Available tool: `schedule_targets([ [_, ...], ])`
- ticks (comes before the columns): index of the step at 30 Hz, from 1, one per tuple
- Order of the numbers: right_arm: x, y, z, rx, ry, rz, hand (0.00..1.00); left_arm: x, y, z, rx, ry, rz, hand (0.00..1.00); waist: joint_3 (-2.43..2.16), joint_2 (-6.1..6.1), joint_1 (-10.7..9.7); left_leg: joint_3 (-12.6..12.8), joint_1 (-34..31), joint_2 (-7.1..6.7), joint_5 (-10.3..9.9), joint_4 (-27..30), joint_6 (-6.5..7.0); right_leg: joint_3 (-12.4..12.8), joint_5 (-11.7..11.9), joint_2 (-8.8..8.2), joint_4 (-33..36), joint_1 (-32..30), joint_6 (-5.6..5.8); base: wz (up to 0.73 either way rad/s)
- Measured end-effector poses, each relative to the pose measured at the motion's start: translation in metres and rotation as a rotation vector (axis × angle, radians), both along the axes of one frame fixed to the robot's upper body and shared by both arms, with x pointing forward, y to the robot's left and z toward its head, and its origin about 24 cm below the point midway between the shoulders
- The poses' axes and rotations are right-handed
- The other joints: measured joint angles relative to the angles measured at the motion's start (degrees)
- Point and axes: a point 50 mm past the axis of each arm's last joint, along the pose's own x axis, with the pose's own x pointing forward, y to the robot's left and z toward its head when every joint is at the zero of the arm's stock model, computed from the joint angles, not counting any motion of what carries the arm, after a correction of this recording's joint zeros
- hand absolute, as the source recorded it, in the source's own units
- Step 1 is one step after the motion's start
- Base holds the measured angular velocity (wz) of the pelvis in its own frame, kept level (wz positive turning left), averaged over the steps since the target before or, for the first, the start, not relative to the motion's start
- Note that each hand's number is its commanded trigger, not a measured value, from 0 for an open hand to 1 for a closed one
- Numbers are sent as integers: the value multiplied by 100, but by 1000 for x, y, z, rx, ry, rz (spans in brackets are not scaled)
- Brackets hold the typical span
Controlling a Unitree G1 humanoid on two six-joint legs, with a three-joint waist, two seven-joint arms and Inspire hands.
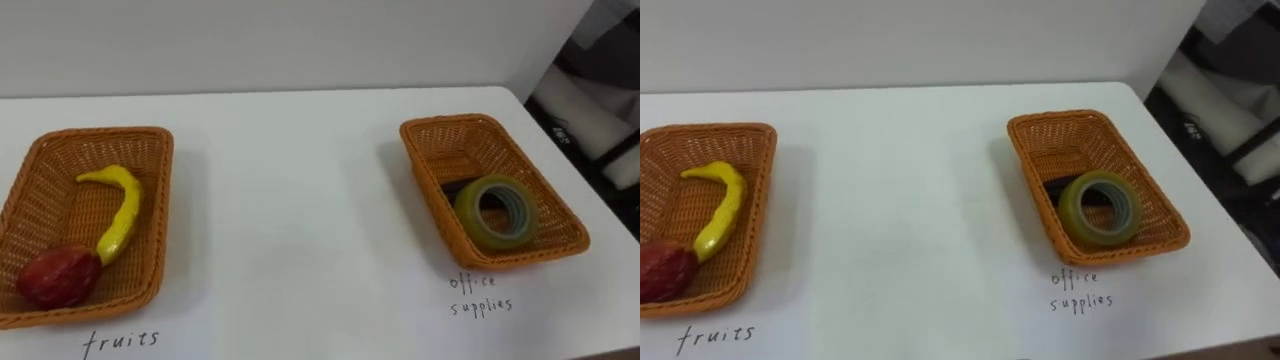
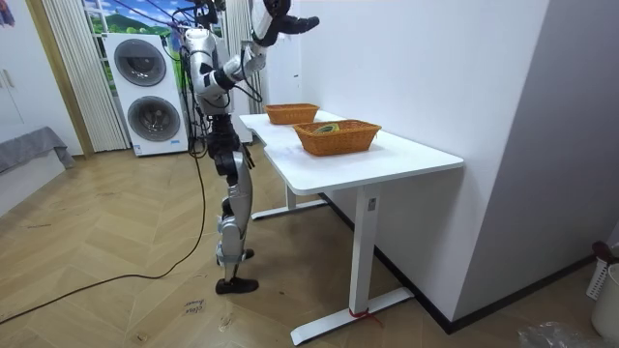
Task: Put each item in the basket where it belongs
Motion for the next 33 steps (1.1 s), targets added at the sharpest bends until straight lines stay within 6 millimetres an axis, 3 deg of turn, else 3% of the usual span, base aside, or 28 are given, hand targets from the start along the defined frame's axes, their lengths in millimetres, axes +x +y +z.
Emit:
schedule_targets([
  [3, -23, -11, -34, 156, 9, -105, 0, 2, 3, 1, 30, -4, 5, 0, -1, 0, -33, 4, -51, 26, -4, 5, 3, -3, -1, -5, -15, -73, -1, -2],
  [5, -38, -13, -68, 329, 9, -175, 0, 3, 1, 1, 26, -2, 0, 0, -11, 33, -68, 58, -94, 4, -4, 6, 4, 6, 1, -9, -27, -93, -10, -7],
  [6, -42, -13, -78, 372, 19, -199, 0, 4, 1, 1, 25, -3, -3, 0, -32, 87, -64, 59, -92, -12, -4, 5, 4, 14, 2, -8, -24, -94, -13, -3],
  [8, -62, -7, -122, 542, 80, -298, 0, 8, -1, 1, 22, -15, -4, 0, -14, 123, -83, 52, -95, -15, -7, 1, 9, 19, 2, -8, -11, -100, -14, 2],
  [9, -68, -4, -132, 587, 92, -315, 0, 10, -2, 1, 22, -20, -5, 0, -20, 167, -79, 54, -106, -15, -8, 1, 10, 20, 2, -8, -13, -106, -14, 0],
  [10, -76, 4, -153, 683, 103, -341, 0, 12, -5, 0, 21, -27, -2, 0, -44, 214, -64, 52, -112, -13, -12, -3, 16, 32, 2, -8, -17, -115, -13, 0],
  [11, -80, 8, -164, 728, 115, -356, 0, 12, -6, 0, 21, -28, 1, 0, -43, 265, -64, 47, -112, -15, -16, 0, 19, 45, 2, -7, -18, -113, -13, -4],
  [12, -90, 17, -188, 819, 159, -397, 0, 15, -10, -1, 13, -35, 4, 0, -45, 324, -91, 45, -106, -16, -25, -1, 24, 61, 2, -7, -10, -108, -14, 0],
  [14, -106, 33, -220, 962, 226, -462, 0, 15, -15, -2, 1, -36, 6, 0, -28, 354, -100, 36, -74, -18, -28, -2, 29, 62, 1, -11, -3, -81, -14, 0],
  [17, -138, 68, -269, 1185, 375, -551, 0, 16, -17, -3, -6, -38, 7, 0, -35, 483, -118, 38, -44, -21, -32, -28, 32, 141, -47, -20, 2, -73, -26, -1],
  [21, -168, 94, -293, 1297, 533, -571, 0, 10, -18, -5, -35, -18, 6, 0, -42, 459, -125, 32, -12, -44, -43, -23, 17, 149, -129, -21, -4, -28, -44, 1],
  [26, -188, 123, -312, 1299, 966, -274, 0, 0, -22, -9, -73, 21, 3, 0, -31, 430, 95, 12, -5, -25, -55, 14, 3, 139, -143, -9, -12, -33, -48, 0],
  [29, -160, 136, -319, 1058, 1351, 180, 0, 2, -20, -9, -69, 37, -27, 0, -22, 431, 458, 14, -8, -24, -68, 12, -6, 234, -128, 26, -21, -104, -75, -17],
  [33, -120, 150, -322, 925, 1456, 481, 0, 4, -28, -11, -87, 49, -94, 0, -21, 446, 636, -48, -10, -27, -69, 9, -9, 160, -126, 26, -29, -77, -78, 8],
])
